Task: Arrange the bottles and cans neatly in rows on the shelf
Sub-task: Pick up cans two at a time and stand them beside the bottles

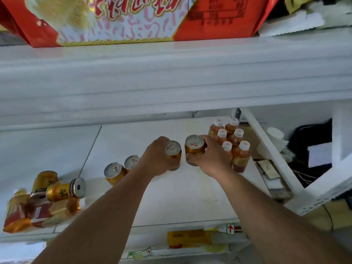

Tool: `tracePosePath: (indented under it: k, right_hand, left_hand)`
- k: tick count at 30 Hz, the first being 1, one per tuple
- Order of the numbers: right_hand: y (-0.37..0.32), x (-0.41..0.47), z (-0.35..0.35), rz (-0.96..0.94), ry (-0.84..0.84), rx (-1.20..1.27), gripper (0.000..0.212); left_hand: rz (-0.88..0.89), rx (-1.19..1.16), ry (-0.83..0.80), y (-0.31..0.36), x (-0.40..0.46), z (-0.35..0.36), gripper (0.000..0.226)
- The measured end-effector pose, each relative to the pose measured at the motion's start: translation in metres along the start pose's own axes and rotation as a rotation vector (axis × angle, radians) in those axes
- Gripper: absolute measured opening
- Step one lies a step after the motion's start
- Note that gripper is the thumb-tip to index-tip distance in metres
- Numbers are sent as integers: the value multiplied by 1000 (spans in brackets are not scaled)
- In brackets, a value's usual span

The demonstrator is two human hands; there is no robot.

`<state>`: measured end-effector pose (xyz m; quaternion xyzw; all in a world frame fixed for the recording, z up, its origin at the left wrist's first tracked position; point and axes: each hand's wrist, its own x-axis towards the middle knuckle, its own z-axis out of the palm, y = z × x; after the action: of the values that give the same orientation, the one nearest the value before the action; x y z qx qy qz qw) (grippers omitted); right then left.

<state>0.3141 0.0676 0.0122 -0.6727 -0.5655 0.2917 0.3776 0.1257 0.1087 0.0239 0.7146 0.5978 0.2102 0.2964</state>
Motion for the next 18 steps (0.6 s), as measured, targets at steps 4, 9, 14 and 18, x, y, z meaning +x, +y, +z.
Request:
tracePosePath:
  k: [4,9,14,18]
  right_hand:
    - [5,16,5,22,11,26,46]
    - [23,39,20,39,28,26,47]
    - [42,72,38,66,-3,-20,32]
    - [54,91,48,102,-7,-43,43]
  left_hand:
    - [7,-2,-23,-3,19,3,58]
    - [39,9,-30,-4,40,10,53]
    - [25,21,-58,-7,59,14,51]
    - [27,19,-63,-10,69,16,39]
